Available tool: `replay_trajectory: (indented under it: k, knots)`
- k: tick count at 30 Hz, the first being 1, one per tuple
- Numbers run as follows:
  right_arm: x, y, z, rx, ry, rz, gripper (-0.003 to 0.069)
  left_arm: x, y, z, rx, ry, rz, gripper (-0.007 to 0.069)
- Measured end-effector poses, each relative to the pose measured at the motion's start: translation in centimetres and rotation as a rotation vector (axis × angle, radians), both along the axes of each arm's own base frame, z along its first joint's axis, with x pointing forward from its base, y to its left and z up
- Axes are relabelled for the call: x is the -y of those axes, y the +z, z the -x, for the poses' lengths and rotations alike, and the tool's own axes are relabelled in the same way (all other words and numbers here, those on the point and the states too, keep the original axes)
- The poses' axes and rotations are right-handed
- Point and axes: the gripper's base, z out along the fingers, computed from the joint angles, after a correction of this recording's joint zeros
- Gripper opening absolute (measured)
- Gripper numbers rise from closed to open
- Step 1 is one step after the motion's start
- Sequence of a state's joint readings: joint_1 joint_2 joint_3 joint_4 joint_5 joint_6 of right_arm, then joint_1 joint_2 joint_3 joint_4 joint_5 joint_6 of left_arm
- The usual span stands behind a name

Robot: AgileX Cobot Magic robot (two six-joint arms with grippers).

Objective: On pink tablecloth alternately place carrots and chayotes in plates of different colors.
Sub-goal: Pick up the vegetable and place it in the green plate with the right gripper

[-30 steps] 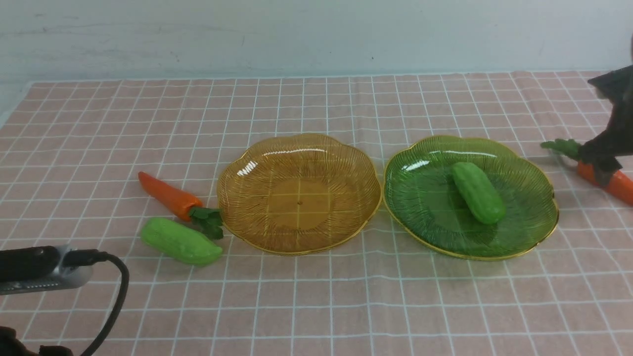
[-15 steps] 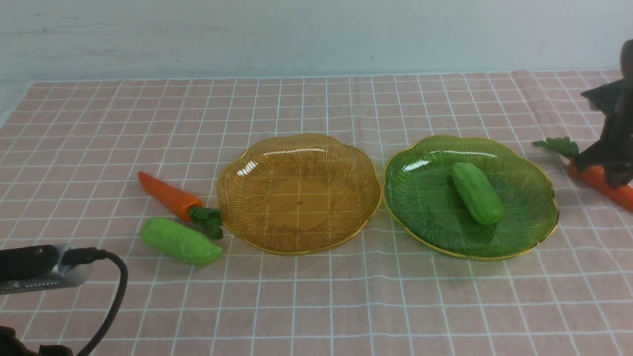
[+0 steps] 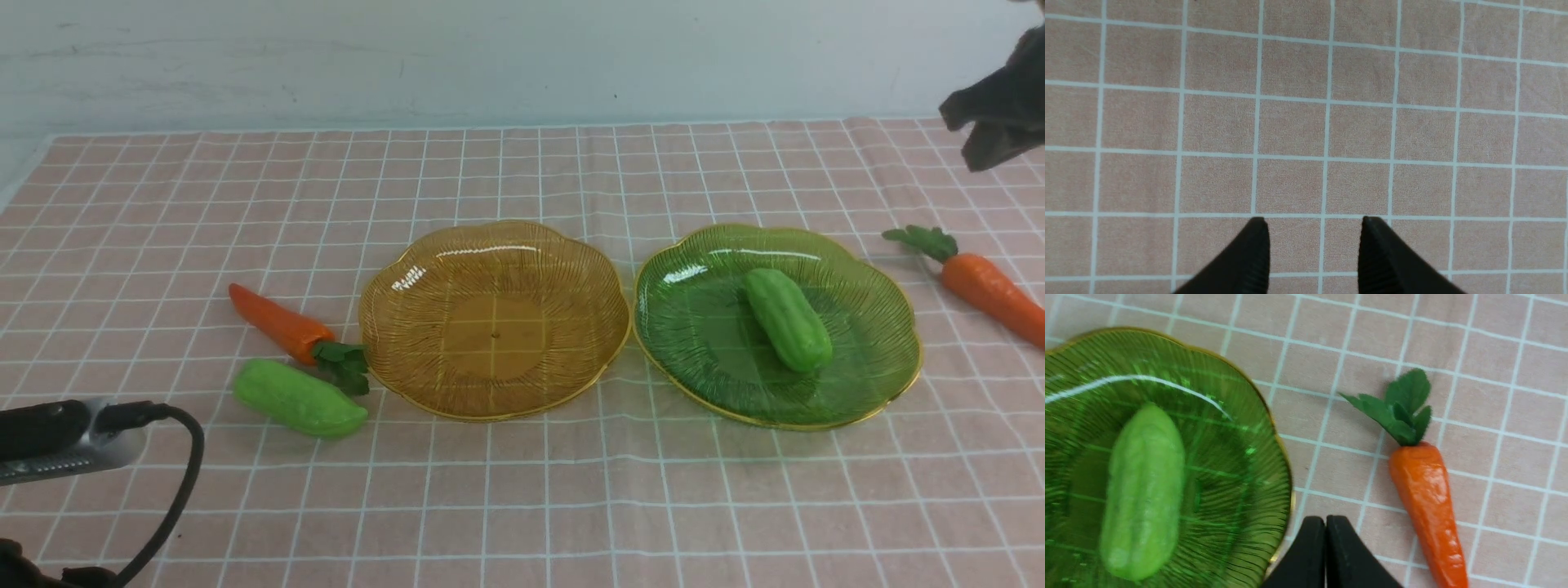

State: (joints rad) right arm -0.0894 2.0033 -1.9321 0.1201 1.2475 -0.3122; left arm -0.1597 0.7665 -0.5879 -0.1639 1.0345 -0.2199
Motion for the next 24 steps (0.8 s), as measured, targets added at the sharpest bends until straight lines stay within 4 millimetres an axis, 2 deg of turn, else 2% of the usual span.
replay_trajectory:
  k: [2,4,7,9,12,14,17,19,21,23,24]
  knots:
    - [0.7,-1.2,-0.4,-0.033,-0.004,0.074,0.0027,0.0,0.0,0.0,0.000,0.000,0.000,0.0283]
    - [1.3,-2.7,-0.9,-0.072,-0.017,0.133,0.0090,0.0,0.0,0.0,0.000,0.001,0.000,0.0283]
    - [2.3,-6.2,-1.9,-0.155,-0.043,0.216,0.0255,0.0,0.0,0.0,0.000,0.002,0.001,0.0283]
    - [2.9,-9.0,-2.6,-0.216,-0.073,0.263,0.0412,0.0,0.0,0.0,0.000,0.002,0.001,0.0283]
    - [3.4,-12.0,-3.1,-0.275,-0.089,0.309,0.0534,0.0,0.0,0.0,-0.001,0.003,0.001,0.0283]
    - [3.5,-13.9,-3.3,-0.312,-0.085,0.320,0.0573,0.0,0.0,0.0,-0.001,0.003,0.001,0.0283]
    - [3.5,-15.5,-3.5,-0.340,-0.081,0.313,0.0563,0.0,0.0,0.0,-0.001,0.003,0.001,0.0283]
    - [3.5,-15.6,-3.6,-0.337,-0.082,0.304,0.0514,0.0,0.0,0.0,-0.001,0.003,0.001,0.0283]
    - [3.4,-15.6,-3.6,-0.337,-0.084,0.292,0.0399,0.0,0.0,0.0,-0.001,0.003,0.001,0.0283]
    - [3.3,-15.6,-3.6,-0.337,-0.085,0.289,0.0253,0.0,0.0,0.0,-0.001,0.003,0.001,0.0283]
    - [3.3,-15.4,-3.6,-0.330,-0.089,0.289,0.0254,0.0,0.0,0.0,-0.001,0.003,0.001,0.0283]
